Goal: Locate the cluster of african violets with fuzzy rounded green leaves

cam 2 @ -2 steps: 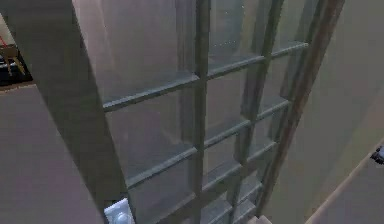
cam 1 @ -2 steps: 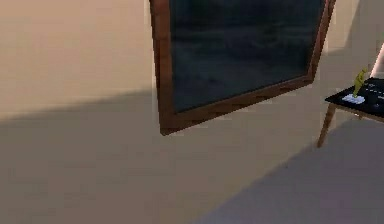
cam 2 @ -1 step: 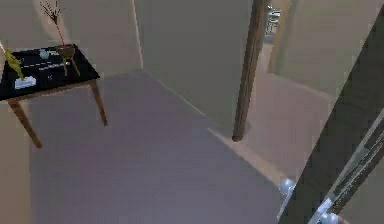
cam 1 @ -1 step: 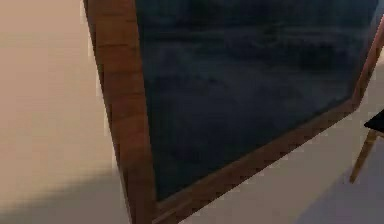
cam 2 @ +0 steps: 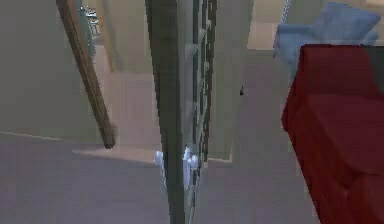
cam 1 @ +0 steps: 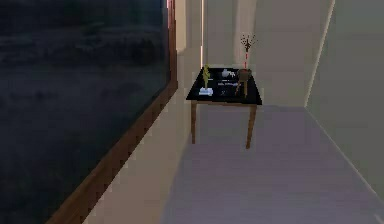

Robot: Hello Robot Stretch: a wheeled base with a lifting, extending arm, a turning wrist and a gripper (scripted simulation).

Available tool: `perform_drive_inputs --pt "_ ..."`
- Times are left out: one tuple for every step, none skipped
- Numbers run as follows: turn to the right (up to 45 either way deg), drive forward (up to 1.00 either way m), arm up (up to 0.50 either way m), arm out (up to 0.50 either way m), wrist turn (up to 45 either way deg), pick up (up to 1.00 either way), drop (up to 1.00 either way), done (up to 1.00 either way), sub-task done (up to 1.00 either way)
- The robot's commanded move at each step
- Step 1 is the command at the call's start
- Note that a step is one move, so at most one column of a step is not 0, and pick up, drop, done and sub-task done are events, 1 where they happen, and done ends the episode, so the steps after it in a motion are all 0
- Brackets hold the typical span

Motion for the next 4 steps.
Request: perform_drive_inputs --pt "33.0 0.0 0.0 0.0 0.0 0.0 0.0 0.0 0.0" --pt "0.0 1.0 0.0 0.0 0.0 0.0 0.0 0.0 0.0" --pt "0.0 1.0 0.0 0.0 0.0 0.0 0.0 0.0 0.0" --pt "18.0 0.0 0.0 0.0 0.0 0.0 0.0 0.0 0.0"
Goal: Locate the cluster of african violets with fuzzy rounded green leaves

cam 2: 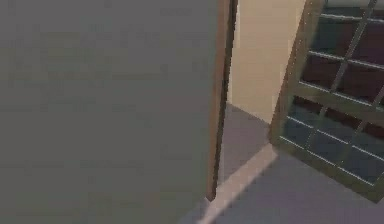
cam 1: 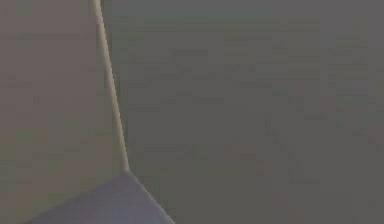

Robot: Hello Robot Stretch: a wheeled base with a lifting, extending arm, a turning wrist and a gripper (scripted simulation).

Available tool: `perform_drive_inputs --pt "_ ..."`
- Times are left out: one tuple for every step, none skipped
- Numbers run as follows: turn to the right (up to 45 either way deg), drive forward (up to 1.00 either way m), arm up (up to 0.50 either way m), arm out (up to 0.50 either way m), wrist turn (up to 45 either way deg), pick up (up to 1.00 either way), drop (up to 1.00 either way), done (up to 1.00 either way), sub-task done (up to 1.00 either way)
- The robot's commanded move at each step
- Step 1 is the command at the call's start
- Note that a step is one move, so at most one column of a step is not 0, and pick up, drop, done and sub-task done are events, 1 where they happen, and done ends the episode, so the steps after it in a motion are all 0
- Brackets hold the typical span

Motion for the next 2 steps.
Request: perform_drive_inputs --pt "0.0 0.1 0.0 0.0 0.0 0.0 0.0 0.0 0.0" --pt "-45.0 0.0 0.0 0.0 0.0 0.0 0.0 0.0 0.0"
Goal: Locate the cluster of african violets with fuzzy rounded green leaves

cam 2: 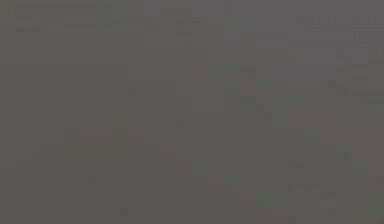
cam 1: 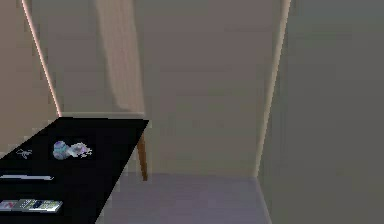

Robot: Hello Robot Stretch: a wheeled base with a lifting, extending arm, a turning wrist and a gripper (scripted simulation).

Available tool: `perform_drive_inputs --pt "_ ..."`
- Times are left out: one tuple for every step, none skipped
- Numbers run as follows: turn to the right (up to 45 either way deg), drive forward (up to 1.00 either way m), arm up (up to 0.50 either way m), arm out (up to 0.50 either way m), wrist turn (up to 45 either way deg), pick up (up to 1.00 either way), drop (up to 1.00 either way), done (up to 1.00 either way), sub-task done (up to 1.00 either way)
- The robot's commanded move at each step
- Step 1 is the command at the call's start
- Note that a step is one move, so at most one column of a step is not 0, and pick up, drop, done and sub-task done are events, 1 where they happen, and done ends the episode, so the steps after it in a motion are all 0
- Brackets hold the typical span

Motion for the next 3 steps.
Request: perform_drive_inputs --pt "-15.0 0.0 0.0 0.0 0.0 0.0 0.0 0.0 0.0" --pt "0.0 0.45 0.0 0.0 0.0 0.0 0.0 0.0 0.0" --pt "-27.0 0.0 0.0 0.0 0.0 0.0 0.0 0.0 0.0"
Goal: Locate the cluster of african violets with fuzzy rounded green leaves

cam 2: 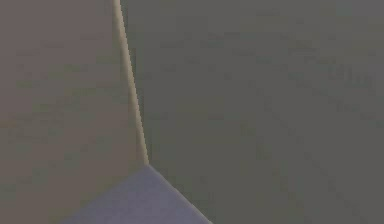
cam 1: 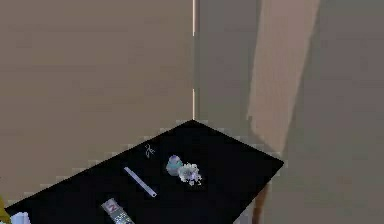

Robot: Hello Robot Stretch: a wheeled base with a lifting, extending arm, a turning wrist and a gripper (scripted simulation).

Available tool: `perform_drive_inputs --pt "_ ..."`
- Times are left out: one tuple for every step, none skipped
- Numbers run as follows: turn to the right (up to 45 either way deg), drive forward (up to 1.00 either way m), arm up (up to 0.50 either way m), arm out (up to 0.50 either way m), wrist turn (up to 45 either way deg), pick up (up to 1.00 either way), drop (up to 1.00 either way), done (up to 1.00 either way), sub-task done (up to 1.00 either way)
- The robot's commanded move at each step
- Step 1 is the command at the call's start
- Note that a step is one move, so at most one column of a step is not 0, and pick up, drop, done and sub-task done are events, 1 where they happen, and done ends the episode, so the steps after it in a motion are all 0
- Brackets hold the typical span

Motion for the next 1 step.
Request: perform_drive_inputs --pt "0.0 0.0 0.0 0.0 0.0 0.0 0.0 1.0 0.0"
